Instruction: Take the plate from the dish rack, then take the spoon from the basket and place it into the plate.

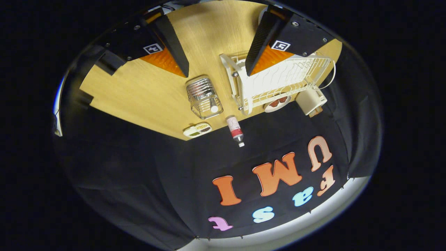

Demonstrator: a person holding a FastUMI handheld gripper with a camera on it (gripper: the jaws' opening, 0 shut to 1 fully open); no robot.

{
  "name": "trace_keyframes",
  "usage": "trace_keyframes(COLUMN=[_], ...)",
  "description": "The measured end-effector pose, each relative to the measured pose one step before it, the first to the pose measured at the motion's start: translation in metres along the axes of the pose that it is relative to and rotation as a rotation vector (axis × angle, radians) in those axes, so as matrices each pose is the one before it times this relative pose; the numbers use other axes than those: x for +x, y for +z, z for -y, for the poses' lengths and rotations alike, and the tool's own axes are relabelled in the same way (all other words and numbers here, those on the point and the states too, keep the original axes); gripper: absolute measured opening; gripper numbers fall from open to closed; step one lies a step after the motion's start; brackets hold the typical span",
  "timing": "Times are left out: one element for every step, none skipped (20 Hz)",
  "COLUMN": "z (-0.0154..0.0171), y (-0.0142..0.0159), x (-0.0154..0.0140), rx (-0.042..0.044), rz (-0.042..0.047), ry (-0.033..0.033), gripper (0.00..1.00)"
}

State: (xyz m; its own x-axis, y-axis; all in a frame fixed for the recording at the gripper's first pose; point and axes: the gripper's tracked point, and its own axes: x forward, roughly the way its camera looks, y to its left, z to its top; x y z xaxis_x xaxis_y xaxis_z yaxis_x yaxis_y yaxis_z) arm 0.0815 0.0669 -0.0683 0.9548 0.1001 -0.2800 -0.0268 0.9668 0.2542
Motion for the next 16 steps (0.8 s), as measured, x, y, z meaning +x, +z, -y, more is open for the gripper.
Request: trace_keyframes(z=[0.00148, 0.0017, 0.00094, -0.00074, -0.00035, -0.00138, -0.00016, -0.00265, -0.00191, -0.00065, 0.00064, 0.00119, 0.00345, 0.00228, 0.00167, -0.00062], y=[0.00849, 0.0077, 0.00658, 0.00537, 0.00267, 0.00034, -0.00093, -0.00109, -0.00269, -0.00325, -0.00161, 0.00011, 0.00114, 0.00048, -0.0011, -0.00144], x=[0.00564, 0.0071, 0.008, 0.0083, 0.00762, 0.00683, 0.00496, 0.00607, 0.0051, 0.0055, 0.00477, 0.00373, 0.00364, 0.00313, 0.00218, 0.00371], rx=[-0.03869, -0.0434, -0.04544, -0.04625, -0.04237, -0.03816, -0.0266, -0.01622, -0.00961, -0.00548, 0.00323, 0.00445, 0.0085, 0.00995, 0.01185, 0.01268], rz=[0.03358, 0.03718, 0.03665, 0.03111, 0.02276, 0.01651, 0.00799, 0.00518, -0.00205, -0.00531, -0.00078, 0.00593, 0.00902, 0.00499, 0.0003, -0.00535], ry=[-0.00247, -0.00392, -0.00413, 0.00068, -0.00068, 0.00455, 0.00357, 0.00742, 0.00567, 0.00356, -0.00122, -0.00119, -0.00906, -0.00384, 0.00062, 0.00921], gripper=[0.97, 0.97, 0.96, 0.96, 0.96, 0.95, 0.93, 0.92, 0.89, 0.87, 0.8, 0.76, 0.68, 0.64, 0.57, 0.53])
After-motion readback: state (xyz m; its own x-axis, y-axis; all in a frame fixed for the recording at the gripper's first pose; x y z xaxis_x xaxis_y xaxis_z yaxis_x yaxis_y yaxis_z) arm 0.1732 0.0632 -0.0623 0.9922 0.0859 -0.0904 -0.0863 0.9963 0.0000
